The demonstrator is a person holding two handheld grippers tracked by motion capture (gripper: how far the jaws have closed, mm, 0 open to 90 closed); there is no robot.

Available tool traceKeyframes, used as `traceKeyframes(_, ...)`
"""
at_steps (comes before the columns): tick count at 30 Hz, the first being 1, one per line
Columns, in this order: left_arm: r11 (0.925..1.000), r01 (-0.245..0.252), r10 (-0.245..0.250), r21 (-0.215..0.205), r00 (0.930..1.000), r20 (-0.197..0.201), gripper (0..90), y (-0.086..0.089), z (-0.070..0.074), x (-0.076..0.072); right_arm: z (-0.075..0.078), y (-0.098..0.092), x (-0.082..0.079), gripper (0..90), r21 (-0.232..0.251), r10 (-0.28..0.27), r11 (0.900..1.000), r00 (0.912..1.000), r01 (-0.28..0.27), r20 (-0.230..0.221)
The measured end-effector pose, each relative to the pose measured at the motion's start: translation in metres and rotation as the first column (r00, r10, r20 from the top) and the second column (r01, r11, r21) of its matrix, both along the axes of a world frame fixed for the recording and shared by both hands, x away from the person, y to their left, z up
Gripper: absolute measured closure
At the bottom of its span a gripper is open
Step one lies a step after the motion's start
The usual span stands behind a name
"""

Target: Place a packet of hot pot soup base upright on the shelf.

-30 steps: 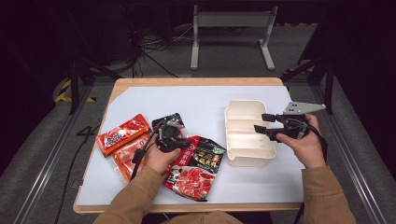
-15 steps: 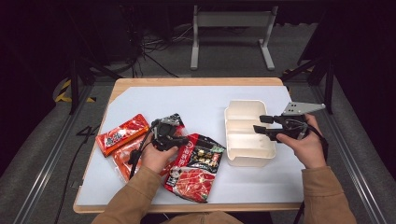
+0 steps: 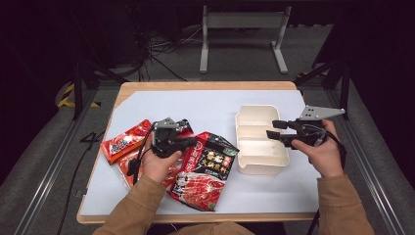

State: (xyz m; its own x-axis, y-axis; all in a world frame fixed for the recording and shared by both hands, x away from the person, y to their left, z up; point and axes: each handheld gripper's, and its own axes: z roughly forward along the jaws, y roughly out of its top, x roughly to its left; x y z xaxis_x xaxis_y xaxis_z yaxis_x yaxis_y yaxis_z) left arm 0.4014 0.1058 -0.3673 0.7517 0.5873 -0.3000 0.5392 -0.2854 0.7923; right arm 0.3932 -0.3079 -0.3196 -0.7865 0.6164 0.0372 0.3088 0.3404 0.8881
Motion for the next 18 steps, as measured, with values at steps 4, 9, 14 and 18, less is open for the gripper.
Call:
traceKeyframes(4, 0.9993, 0.032, -0.031, -0.017, 0.9976, 0.062, 87.8, 0.000, 0.012, -0.008, 0.004, -0.001, -0.004, 50.3, -0.009, 0.008, 1.000, 0.9999, -0.008, 0.015)
traceKeyframes(9, 0.9977, 0.064, -0.061, -0.022, 0.9902, 0.126, 87.9, 0.000, 0.028, -0.018, 0.010, -0.001, -0.008, 51.0, -0.008, 0.022, 1.000, 0.9990, -0.022, 0.039)
traceKeyframes(14, 0.9960, 0.087, -0.082, -0.020, 0.9788, 0.188, 87.9, -0.002, 0.040, -0.032, 0.014, 0.003, -0.013, 54.7, 0.003, 0.041, 0.999, 0.9987, -0.041, 0.030)
traceKeyframes(18, 0.9943, 0.107, -0.102, -0.006, 0.9653, 0.240, 88.0, -0.008, 0.052, -0.046, 0.016, 0.006, -0.016, 54.3, 0.006, 0.054, 0.999, 0.9978, -0.054, 0.039)
